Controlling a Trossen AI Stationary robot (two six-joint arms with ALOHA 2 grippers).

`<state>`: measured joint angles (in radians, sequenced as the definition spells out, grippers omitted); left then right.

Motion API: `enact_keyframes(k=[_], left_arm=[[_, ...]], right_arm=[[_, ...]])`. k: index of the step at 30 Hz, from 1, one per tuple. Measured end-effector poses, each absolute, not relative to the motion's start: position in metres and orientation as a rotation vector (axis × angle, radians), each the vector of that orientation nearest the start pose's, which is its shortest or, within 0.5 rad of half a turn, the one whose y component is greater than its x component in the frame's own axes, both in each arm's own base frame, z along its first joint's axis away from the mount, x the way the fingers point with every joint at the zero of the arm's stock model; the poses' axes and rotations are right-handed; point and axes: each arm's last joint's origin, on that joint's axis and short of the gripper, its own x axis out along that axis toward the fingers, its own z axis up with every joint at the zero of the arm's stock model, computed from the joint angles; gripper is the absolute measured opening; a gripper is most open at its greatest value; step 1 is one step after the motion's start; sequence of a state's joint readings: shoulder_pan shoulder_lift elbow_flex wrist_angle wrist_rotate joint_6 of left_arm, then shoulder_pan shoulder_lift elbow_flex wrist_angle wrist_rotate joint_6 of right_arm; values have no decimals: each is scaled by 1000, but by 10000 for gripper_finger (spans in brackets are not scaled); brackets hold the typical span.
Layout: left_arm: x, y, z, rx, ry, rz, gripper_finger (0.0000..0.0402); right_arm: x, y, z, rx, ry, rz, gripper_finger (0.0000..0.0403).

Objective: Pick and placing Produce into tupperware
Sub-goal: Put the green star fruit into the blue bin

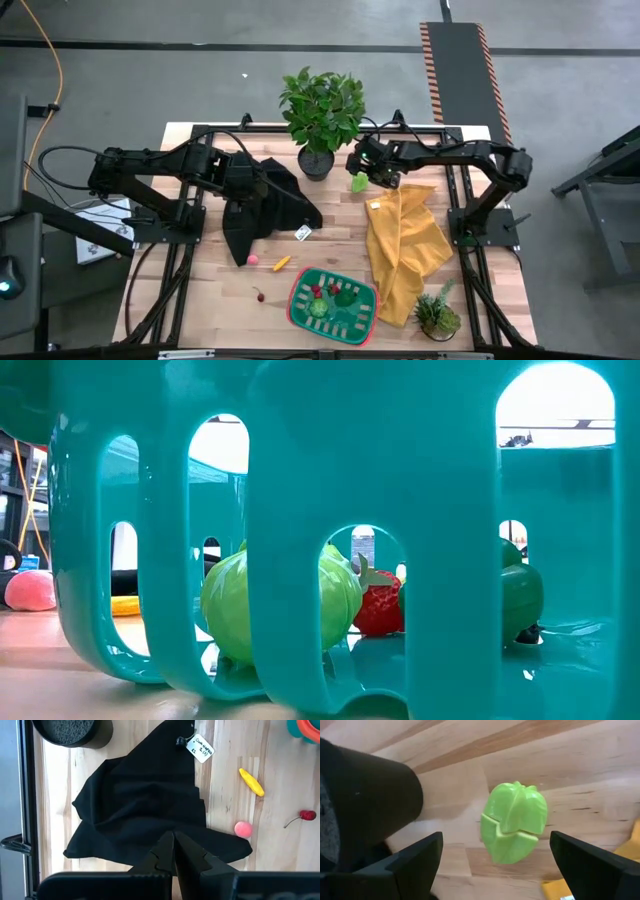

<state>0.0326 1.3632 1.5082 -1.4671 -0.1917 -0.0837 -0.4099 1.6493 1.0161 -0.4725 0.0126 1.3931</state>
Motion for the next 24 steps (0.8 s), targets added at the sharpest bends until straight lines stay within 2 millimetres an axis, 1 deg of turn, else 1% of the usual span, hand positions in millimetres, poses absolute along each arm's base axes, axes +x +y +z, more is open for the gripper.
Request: enact_keyframes(k=[13, 24], left_arm=[[223, 13, 363, 102, 1322, 193, 5], [223, 13, 363, 121, 1324, 178, 5]], right_arm=[[295, -128, 164, 1532, 690, -1156, 359], [296, -129, 164, 1564, 644, -1189, 359]])
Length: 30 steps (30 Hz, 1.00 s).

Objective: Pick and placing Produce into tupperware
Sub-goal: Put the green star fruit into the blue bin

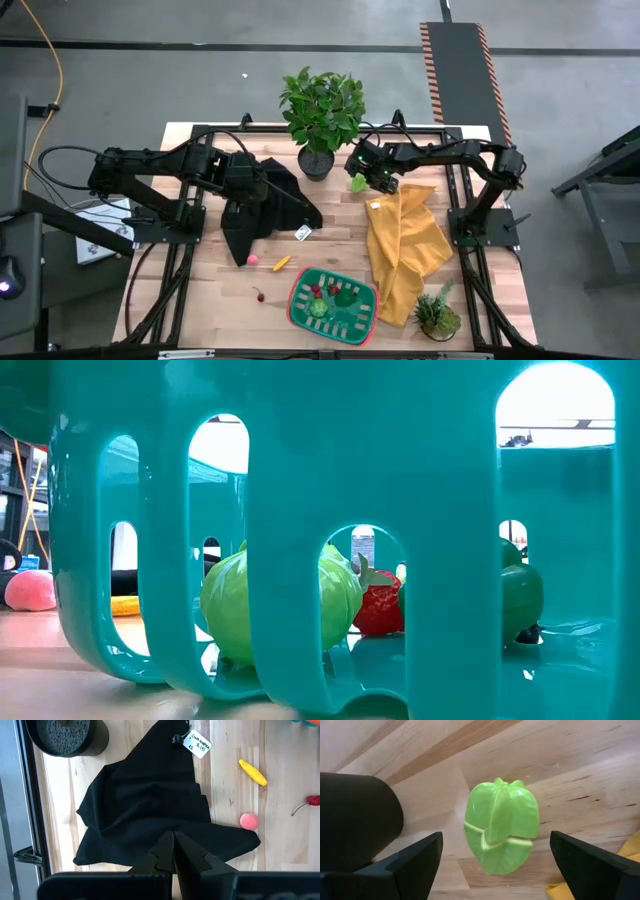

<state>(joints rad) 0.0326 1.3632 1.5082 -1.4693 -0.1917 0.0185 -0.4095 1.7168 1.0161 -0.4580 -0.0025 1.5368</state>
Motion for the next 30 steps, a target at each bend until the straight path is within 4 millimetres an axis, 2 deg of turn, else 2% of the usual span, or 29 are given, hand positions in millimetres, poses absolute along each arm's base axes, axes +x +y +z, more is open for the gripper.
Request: enact_keyframes(k=[5, 12, 20, 30], left_arm=[[223, 13, 363, 121, 1324, 178, 5], [222, 13, 363, 121, 1324, 179, 5], [222, 13, 363, 121, 1330, 178, 5], [222, 13, 363, 121, 1331, 178, 5]], right_arm=[[297, -129, 163, 1571, 640, -1201, 359], [302, -130, 149, 1610, 662, -1202, 359], [303, -131, 148, 1614, 626, -1223, 357], [304, -133, 149, 1616, 611, -1219, 296]])
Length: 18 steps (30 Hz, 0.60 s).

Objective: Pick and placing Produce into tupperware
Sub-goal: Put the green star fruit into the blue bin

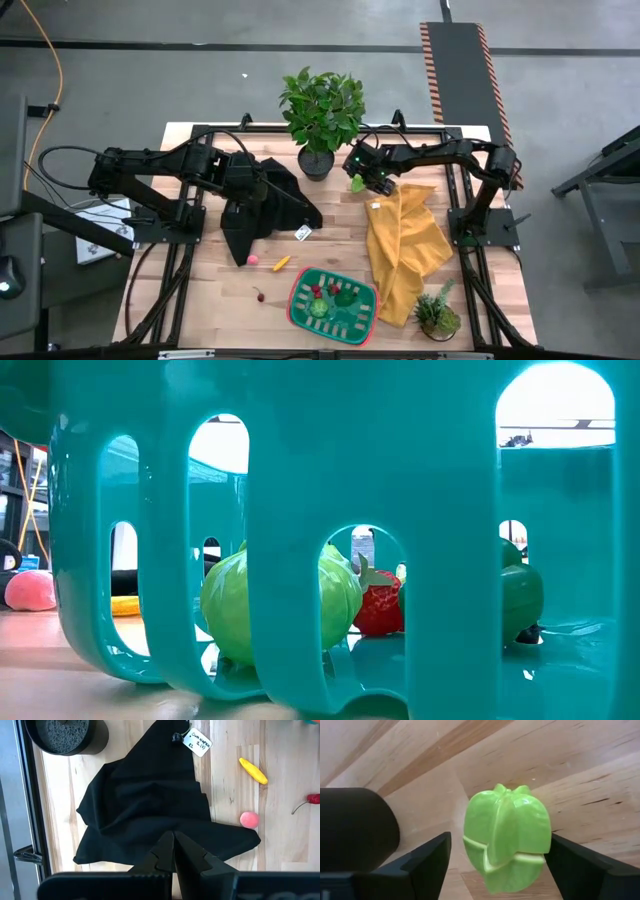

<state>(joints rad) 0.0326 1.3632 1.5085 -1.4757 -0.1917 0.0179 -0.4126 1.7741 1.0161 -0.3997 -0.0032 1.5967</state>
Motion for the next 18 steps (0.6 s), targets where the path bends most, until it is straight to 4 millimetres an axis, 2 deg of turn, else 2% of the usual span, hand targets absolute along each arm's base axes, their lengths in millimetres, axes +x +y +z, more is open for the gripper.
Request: enact_keyframes(k=[18], left_arm=[[220, 13, 363, 122, 1347, 177, 5]], right_arm=[[304, -133, 149, 1639, 595, -1231, 264]])
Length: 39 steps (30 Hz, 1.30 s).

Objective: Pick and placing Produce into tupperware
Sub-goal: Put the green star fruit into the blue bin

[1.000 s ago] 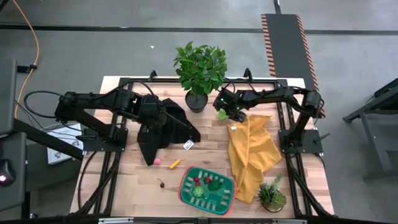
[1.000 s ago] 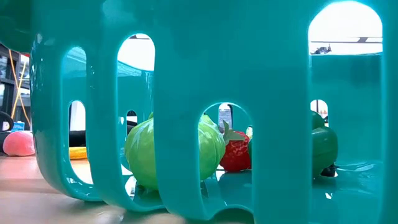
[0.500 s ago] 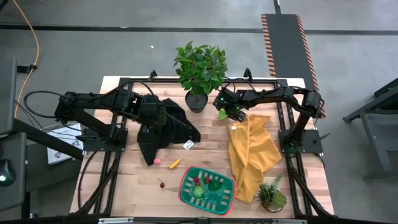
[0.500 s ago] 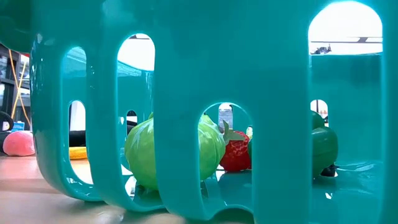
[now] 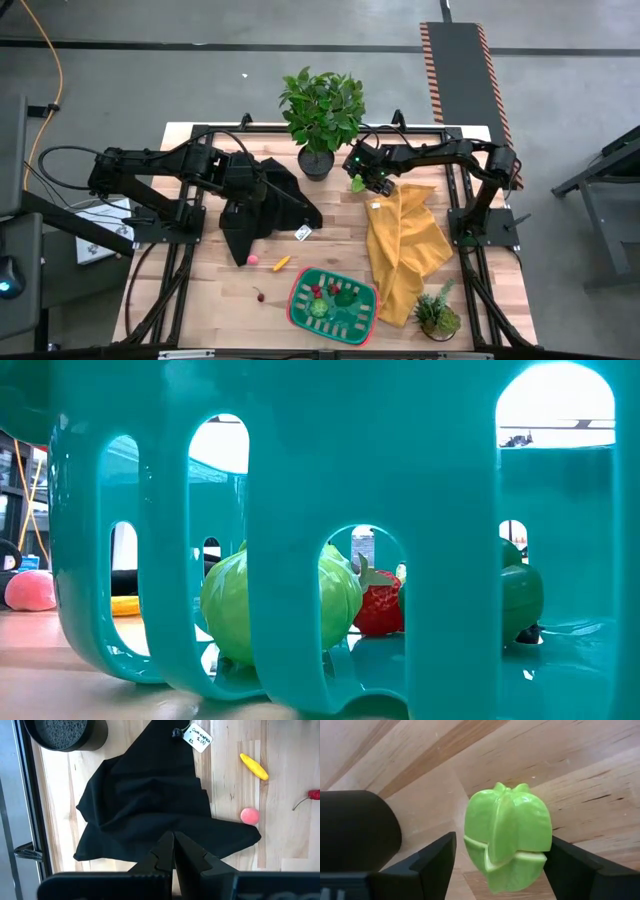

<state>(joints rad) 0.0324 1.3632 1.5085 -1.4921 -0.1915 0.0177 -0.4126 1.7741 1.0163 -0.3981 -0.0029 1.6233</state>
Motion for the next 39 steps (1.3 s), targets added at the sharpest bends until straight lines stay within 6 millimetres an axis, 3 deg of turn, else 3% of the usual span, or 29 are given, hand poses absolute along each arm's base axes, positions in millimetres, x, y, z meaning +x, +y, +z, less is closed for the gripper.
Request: enact_keyframes(k=[29, 39], left_arm=[[220, 13, 363, 122, 1346, 177, 5], [221, 13, 363, 122, 1345, 177, 5]], right_arm=[[296, -134, 146, 1672, 654, -1289, 262], [296, -135, 147, 1661, 644, -1291, 211]])
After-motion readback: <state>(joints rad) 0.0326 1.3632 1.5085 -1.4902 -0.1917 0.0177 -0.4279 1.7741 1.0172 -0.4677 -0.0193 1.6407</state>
